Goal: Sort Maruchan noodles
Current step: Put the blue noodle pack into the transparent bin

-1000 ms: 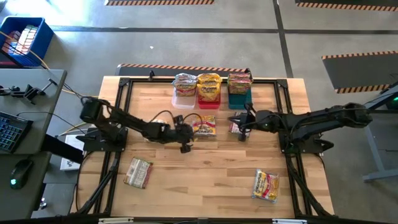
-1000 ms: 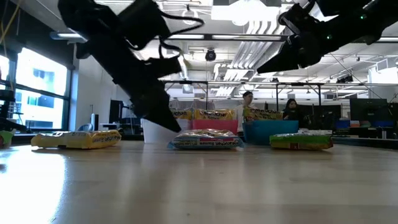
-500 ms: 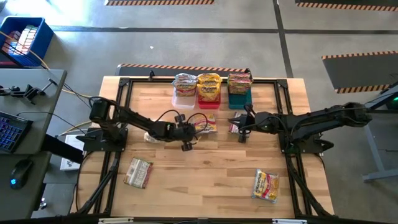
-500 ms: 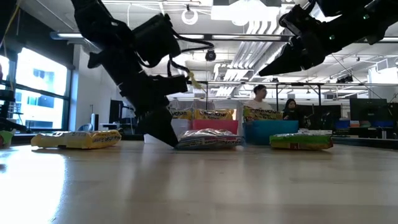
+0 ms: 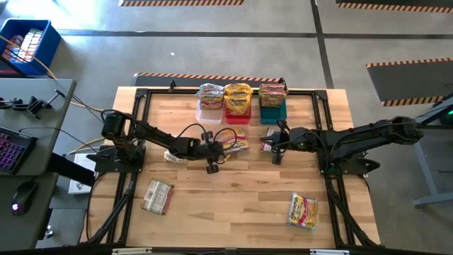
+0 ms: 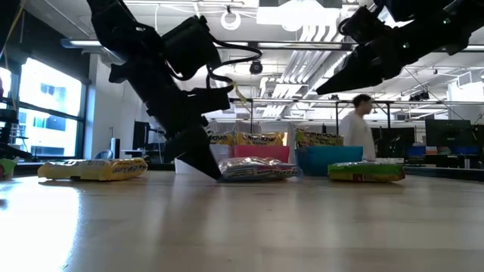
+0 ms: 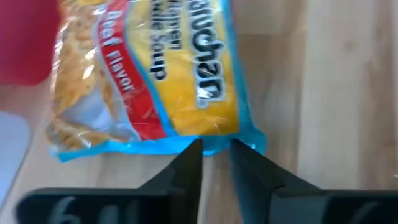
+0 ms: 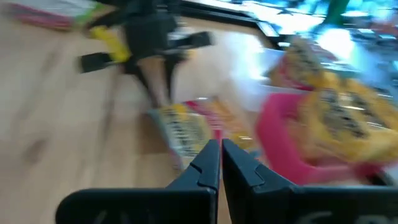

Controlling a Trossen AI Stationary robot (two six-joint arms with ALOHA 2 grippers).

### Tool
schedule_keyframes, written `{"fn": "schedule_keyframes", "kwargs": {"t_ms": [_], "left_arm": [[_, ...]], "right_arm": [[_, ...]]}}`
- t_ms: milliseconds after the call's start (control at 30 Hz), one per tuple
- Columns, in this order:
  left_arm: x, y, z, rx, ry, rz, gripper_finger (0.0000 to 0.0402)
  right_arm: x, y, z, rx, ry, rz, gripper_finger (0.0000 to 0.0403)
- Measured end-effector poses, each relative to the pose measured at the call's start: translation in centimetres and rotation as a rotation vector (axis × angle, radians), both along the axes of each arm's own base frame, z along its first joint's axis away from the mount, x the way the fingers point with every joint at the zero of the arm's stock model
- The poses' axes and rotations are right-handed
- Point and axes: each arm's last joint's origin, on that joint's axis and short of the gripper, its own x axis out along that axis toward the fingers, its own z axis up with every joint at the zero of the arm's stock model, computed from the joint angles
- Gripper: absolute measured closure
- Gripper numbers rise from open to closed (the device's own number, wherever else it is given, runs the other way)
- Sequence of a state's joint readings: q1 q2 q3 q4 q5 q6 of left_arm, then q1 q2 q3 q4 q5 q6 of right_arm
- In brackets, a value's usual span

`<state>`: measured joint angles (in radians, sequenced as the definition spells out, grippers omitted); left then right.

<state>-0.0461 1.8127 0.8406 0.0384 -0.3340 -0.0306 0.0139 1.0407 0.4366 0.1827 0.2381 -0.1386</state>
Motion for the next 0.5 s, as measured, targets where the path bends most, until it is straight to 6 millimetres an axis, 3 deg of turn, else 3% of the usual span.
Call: {"fn": "schedule_keyframes", "kwargs": {"t_ms": [167,367,500], "left_arm": [[0.3,-0.7,0.1,-0.046,-0.022,-0.079,0.0393],[0.7,-1.0,0.8,-0.130,-0.096,-0.116,0.0399],[0.7,-1.0,1.5,-0.144,-0.131,-0.108,0.0399]], "right_arm": [[0.0,0.3,-0.1,0.060,0.004,0.077,0.0402],[-0.1,0.3,-0.3,0.101,0.018,0.055,0.0399],[-0.2,0.3,-0.6,0.147,0.048,0.039,0.0372]]}}
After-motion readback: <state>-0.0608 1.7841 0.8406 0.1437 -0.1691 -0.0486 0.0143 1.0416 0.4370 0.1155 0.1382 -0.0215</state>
